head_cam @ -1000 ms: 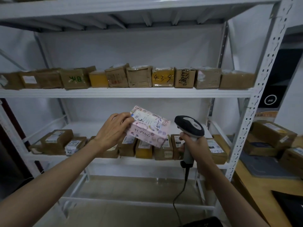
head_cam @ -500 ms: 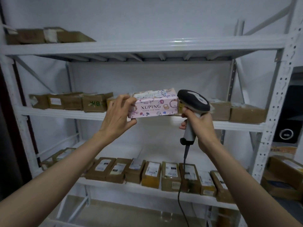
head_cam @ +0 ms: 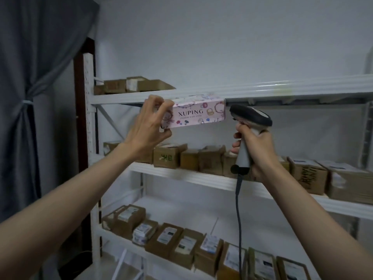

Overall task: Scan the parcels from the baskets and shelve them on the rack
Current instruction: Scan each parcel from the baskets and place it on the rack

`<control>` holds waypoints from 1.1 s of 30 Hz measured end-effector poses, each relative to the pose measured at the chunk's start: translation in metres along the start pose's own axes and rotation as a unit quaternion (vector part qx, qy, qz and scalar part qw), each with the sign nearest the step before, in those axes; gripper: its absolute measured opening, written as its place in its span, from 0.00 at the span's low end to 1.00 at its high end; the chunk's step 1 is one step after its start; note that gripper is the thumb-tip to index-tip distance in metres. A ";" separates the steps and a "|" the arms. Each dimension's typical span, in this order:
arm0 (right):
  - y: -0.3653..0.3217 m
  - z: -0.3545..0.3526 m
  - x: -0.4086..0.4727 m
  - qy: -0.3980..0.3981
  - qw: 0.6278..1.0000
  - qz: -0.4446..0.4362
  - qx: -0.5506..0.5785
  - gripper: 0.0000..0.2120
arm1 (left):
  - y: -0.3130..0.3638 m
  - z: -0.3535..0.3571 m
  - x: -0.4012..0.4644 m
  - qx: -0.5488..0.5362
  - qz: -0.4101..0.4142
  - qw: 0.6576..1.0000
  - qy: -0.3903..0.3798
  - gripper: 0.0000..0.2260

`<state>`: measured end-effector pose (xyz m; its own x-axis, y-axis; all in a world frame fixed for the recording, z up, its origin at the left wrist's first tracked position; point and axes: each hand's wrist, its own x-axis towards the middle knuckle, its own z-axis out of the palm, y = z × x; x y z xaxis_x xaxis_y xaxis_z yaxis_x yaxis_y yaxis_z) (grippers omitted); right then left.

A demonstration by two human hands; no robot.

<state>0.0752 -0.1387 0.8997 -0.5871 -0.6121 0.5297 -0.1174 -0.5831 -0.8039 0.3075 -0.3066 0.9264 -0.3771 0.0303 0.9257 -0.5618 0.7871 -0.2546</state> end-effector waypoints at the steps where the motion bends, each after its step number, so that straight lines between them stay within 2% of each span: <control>1: 0.004 0.007 0.007 -0.002 1.000 0.005 0.002 0.10 | -0.008 -0.001 0.006 0.006 -0.014 1.000 0.002 0.34; 6: 0.022 0.033 0.027 -0.036 0.999 0.010 0.005 0.09 | -0.043 0.007 0.055 0.023 -0.049 0.998 0.020 0.32; 12: 0.034 0.048 0.046 -0.056 0.996 -0.023 -0.069 0.04 | -0.068 0.040 0.133 0.027 -0.058 0.997 0.041 0.26; 23: 0.051 0.050 0.078 -0.037 0.996 -0.025 -0.077 0.06 | -0.088 0.123 0.198 0.079 -0.055 0.989 -0.114 0.19; 27: 0.056 0.047 0.078 -0.040 0.996 -0.032 -0.074 0.05 | -0.090 0.146 0.201 0.115 -0.027 0.986 -0.117 0.22; 30: 0.059 0.045 0.078 -0.044 0.995 -0.030 -0.082 0.05 | -0.091 0.155 0.205 0.092 -0.042 0.989 -0.104 0.24; 33: 0.061 0.042 0.078 -0.042 0.995 -0.023 -0.084 0.06 | -0.096 0.159 0.208 0.073 -0.055 0.988 -0.127 0.24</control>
<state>0.0559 -0.2449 0.9034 -0.5107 -0.6336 0.5812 -0.2786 -0.5175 -0.8090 0.1665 -0.4741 1.0987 -0.4703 -0.2199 0.8547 -0.7030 0.6788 -0.2122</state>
